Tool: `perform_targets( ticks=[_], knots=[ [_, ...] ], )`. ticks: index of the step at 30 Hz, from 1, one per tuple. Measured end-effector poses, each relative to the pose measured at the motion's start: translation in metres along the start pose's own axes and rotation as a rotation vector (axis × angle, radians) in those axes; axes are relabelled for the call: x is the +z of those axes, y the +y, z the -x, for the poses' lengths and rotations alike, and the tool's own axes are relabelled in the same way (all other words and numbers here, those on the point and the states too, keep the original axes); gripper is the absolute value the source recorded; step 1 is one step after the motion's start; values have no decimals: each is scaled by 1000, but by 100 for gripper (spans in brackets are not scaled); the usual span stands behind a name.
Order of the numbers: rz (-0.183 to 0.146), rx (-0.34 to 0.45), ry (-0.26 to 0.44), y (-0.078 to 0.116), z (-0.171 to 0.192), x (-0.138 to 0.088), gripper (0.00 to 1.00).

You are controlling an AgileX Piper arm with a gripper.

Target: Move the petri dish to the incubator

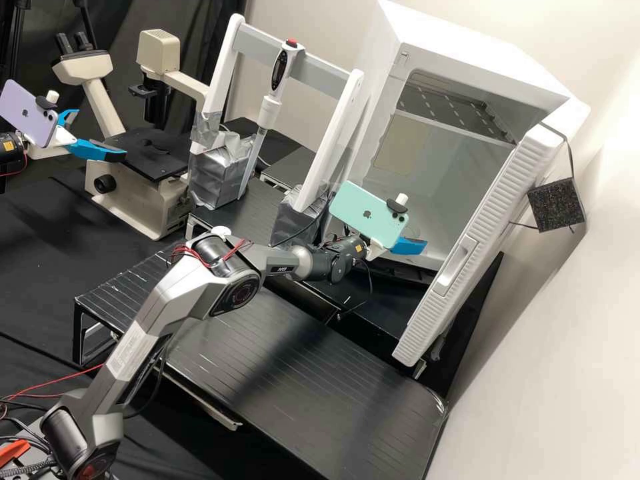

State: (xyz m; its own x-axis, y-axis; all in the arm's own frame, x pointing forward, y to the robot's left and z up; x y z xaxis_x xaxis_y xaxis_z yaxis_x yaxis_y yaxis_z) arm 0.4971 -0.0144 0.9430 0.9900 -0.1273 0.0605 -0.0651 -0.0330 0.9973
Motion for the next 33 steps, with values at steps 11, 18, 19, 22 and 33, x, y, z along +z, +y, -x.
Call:
perform_targets(
  ticks=[11, 18, 19, 22, 33],
  knots=[
    [-45, -12, 27, 18, 24, 7, 100],
    [-40, 17, 94, 29, 53, 12, 100],
    [-41, 22, 109, 30, 57, 11, 100],
    [-48, 34, 128, 33, 71, 13, 100],
    [-131, 119, 149, 28, 151, 31, 100]
  ],
)
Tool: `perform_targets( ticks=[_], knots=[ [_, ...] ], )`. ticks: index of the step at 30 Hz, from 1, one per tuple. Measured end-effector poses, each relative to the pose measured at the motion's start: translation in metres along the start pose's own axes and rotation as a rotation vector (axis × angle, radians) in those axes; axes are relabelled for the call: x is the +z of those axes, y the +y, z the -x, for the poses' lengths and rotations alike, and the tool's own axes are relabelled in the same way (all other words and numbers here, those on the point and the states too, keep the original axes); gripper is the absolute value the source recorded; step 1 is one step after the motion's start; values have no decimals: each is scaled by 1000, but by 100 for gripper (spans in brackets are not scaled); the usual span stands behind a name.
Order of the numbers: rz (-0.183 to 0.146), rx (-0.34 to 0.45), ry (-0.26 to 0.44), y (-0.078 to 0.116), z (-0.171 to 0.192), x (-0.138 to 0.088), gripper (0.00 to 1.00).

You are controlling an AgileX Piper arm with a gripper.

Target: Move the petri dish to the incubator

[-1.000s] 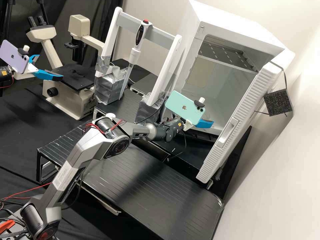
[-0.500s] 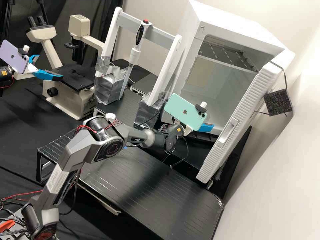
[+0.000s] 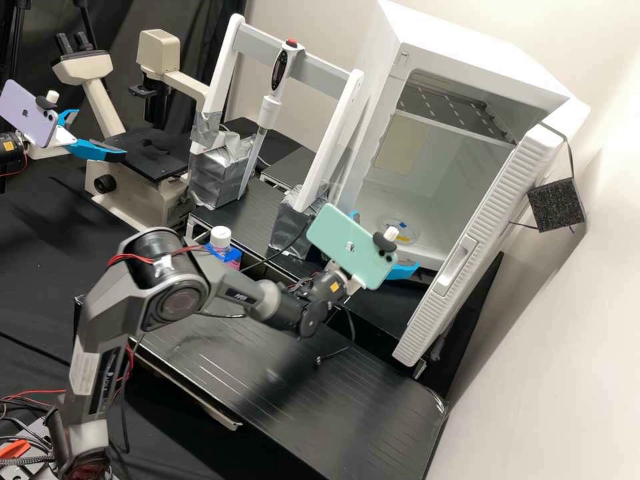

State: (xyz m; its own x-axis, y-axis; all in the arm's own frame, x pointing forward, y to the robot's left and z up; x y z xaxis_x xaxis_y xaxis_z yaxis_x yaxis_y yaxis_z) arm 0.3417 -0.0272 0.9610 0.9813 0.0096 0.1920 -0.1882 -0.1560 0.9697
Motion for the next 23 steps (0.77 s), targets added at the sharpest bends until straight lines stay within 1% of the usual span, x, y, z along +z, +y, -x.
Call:
perform_targets(
  ticks=[1, 3, 6, 7, 9, 12, 14, 17, 19, 21, 23],
  knots=[
    [7, 15, 7, -1, 11, 0, 100],
    [11, 32, 6, -3, 29, 1, 100],
    [32, 51, 25, -11, 60, -1, 100],
    [40, 55, 34, -14, 70, -2, 100],
    [46, 66, 59, -19, 87, -6, 100],
    [56, 78, 55, -25, 114, -10, 100],
    [56, 85, 48, -29, 133, -14, 100],
    [56, 84, 55, -41, 166, -23, 100],
    [41, 75, 70, -49, 182, -27, 100],
    [15, 59, 81, -59, 196, -30, 100],
    [13, 42, 113, -65, 205, -36, 100]
  ],
)
